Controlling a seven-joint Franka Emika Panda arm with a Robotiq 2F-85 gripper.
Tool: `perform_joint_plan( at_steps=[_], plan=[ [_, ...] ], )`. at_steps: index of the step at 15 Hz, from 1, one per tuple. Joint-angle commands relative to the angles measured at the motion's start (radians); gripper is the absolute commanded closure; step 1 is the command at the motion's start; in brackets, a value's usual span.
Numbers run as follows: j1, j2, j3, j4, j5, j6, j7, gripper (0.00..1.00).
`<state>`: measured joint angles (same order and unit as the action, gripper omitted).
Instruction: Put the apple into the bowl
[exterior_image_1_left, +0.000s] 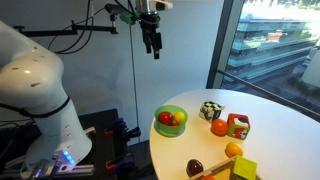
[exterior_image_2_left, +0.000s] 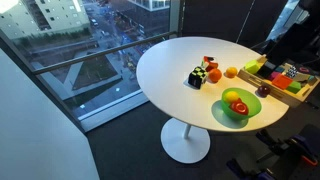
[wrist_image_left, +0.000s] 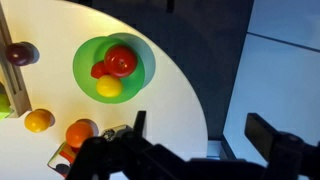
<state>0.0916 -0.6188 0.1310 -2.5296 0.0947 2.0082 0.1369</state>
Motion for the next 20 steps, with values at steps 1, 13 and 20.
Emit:
perform_joint_plan(
  at_steps=[1, 13, 20],
  plan=[
    [0.002, 0.000, -0.002, 0.002, -0.001, -0.003, 0.001, 0.00],
    [-0.014, 0.012, -0.006, 0.004, -0.018, 0.007, 0.005, 0.00],
    [-0.067, 0.043, -0.033, -0.004, -0.062, 0.081, 0.002, 0.00]
  ],
)
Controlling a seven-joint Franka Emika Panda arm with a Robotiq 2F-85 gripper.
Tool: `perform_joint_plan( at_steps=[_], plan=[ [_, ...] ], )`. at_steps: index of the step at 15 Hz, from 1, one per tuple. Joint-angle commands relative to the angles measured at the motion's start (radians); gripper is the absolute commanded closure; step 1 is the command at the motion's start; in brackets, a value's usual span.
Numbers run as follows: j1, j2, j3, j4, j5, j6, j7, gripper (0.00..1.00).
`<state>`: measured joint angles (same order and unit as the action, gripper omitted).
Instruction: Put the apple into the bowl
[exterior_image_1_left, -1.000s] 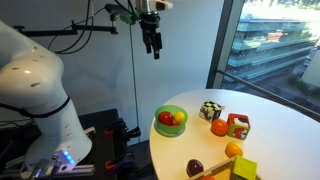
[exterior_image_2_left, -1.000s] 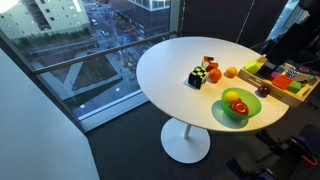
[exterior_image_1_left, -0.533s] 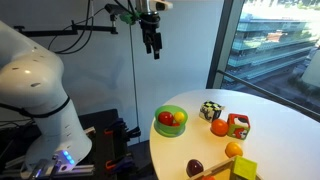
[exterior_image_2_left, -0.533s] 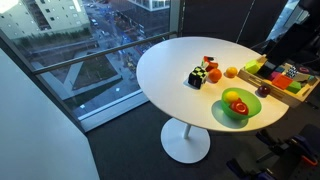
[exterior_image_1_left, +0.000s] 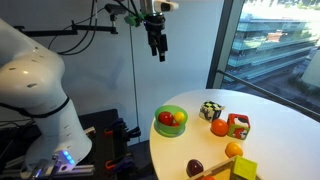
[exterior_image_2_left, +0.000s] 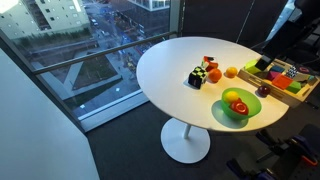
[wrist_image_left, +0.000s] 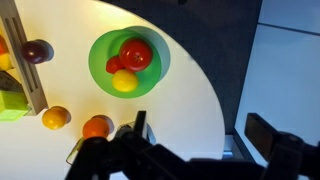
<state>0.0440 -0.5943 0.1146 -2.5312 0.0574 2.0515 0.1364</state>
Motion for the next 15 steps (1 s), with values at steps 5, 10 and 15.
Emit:
perform_joint_plan(
  at_steps=[5, 10, 15],
  plan=[
    [-0.078, 0.083, -0.052, 0.001, -0.061, 0.059, 0.011, 0.00],
    [-0.149, 0.136, -0.091, -0.007, -0.151, 0.063, 0.015, 0.00],
    [-0.170, 0.181, -0.160, -0.045, -0.155, 0.108, -0.043, 0.00]
  ],
)
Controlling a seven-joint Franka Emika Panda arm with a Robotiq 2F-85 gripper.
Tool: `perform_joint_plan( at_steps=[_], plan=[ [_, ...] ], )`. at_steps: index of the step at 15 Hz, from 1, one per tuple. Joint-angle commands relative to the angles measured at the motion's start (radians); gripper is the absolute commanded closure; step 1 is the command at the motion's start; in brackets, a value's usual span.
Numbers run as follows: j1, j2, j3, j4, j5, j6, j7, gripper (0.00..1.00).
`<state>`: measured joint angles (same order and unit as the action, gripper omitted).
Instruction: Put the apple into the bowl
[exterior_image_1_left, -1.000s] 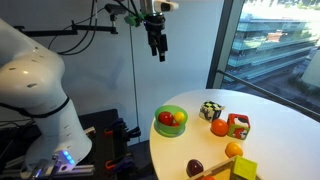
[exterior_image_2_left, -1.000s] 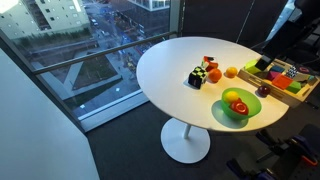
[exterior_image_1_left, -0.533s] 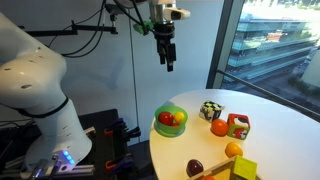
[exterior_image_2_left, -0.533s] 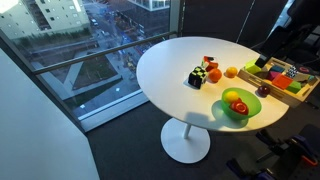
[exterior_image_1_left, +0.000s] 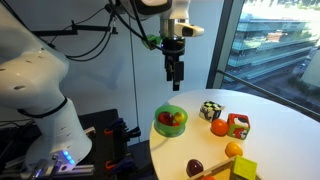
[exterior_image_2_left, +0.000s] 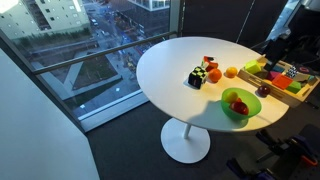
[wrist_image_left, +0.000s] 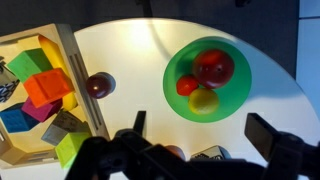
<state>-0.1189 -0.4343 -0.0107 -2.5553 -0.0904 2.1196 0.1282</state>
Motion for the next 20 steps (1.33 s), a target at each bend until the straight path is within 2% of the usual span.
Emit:
perform_joint_plan(
  at_steps=[1, 7, 10, 20],
  plan=[
    [-0.008, 0.034, -0.049, -0.030, -0.007, 0.061, -0.053, 0.00],
    [-0.006, 0.146, -0.123, -0.054, -0.016, 0.266, -0.250, 0.00],
    [-0.008, 0.203, -0.144, -0.041, -0.009, 0.329, -0.316, 0.00],
    [-0.006, 0.200, -0.135, -0.059, -0.001, 0.328, -0.291, 0.00]
  ],
)
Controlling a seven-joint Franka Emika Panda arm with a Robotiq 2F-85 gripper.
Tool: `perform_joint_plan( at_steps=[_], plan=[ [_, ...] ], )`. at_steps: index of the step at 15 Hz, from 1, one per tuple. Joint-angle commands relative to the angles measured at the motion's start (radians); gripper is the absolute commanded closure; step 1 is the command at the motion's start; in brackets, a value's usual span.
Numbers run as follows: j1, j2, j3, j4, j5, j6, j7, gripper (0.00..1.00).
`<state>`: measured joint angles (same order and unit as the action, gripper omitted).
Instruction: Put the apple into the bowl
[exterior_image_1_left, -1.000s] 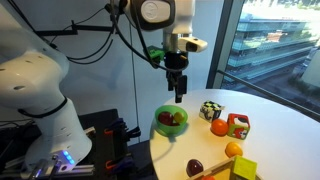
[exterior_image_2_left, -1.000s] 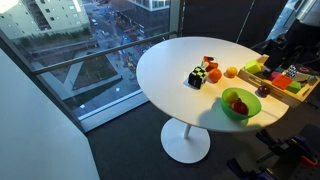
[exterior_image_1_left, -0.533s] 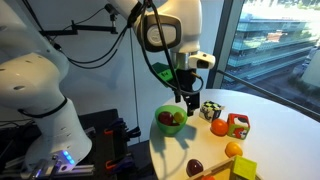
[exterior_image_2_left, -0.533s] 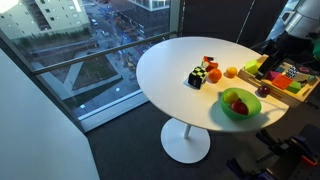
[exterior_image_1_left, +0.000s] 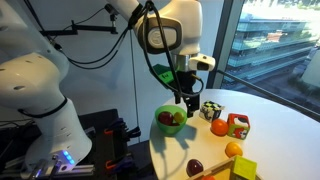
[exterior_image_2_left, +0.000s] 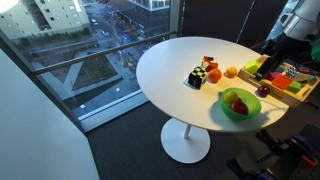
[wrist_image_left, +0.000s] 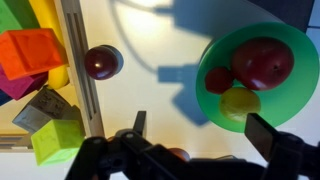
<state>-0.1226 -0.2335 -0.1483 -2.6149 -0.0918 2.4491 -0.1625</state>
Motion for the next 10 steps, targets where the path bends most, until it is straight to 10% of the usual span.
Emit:
perform_joint_plan(
  at_steps=[1, 10],
  plan=[
    [-0.009, 0.007, 0.006, 0.004, -0.015, -0.001, 0.020, 0.00],
    [-0.118, 0.093, 0.007, 0.046, -0.178, -0.040, 0.324, 0.00]
  ],
)
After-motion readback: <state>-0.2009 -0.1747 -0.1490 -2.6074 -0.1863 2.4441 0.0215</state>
